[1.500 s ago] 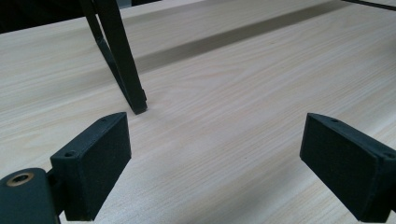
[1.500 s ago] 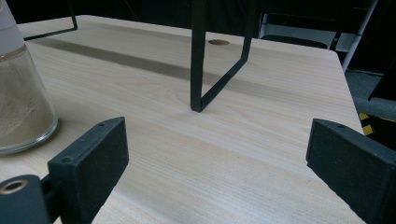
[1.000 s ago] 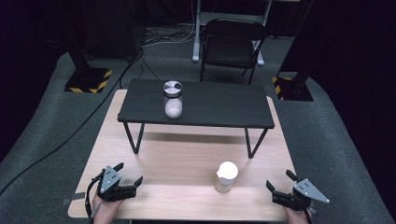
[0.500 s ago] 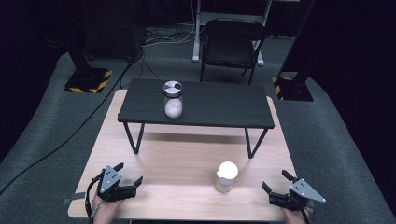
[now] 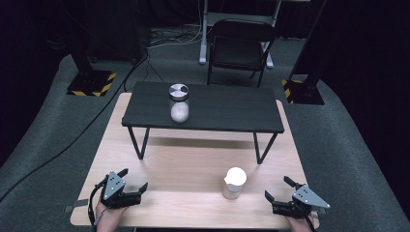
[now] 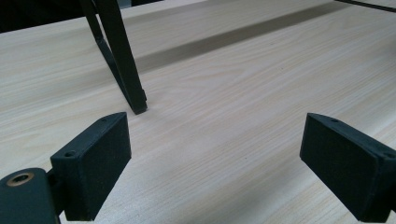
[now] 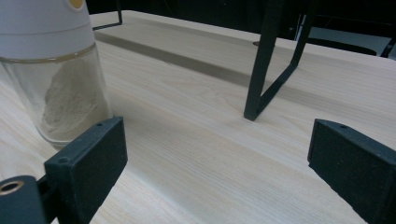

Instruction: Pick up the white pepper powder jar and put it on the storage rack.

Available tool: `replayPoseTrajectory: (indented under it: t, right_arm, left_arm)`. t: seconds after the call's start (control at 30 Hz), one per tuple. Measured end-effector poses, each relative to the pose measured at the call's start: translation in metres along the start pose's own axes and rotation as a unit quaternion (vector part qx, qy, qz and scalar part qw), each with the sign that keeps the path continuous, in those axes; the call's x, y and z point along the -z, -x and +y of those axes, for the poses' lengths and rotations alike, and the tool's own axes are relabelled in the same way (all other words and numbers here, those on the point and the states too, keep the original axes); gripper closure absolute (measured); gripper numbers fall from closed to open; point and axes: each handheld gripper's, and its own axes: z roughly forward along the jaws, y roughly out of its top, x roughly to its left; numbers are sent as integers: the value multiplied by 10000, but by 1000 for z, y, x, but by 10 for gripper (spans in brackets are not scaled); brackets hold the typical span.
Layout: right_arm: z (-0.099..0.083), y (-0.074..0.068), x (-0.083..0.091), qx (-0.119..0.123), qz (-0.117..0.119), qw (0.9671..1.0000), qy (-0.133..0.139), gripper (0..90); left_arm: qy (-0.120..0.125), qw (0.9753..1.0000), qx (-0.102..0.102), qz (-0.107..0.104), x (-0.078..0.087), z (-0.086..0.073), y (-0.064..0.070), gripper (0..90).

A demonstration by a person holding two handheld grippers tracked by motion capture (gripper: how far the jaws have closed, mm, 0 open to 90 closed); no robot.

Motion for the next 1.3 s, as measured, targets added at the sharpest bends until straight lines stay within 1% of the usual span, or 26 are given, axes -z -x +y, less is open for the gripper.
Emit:
replayPoseTrajectory:
  t: [0.3, 0.63, 1.3]
  right_arm:
    - [2, -1, -6, 69, 254, 9997, -6, 33]
    - [5, -5, -13, 139, 531, 9985, -10, 29]
    - [13, -21, -33, 326, 878, 9956, -55, 28]
  left_arm:
    - [-3, 10000, 1, 0, 0, 0, 0, 84]
    - [-3, 10000, 2, -4, 0, 0, 0, 84]
    - [-12, 10000, -7, -5, 0, 0, 0, 84]
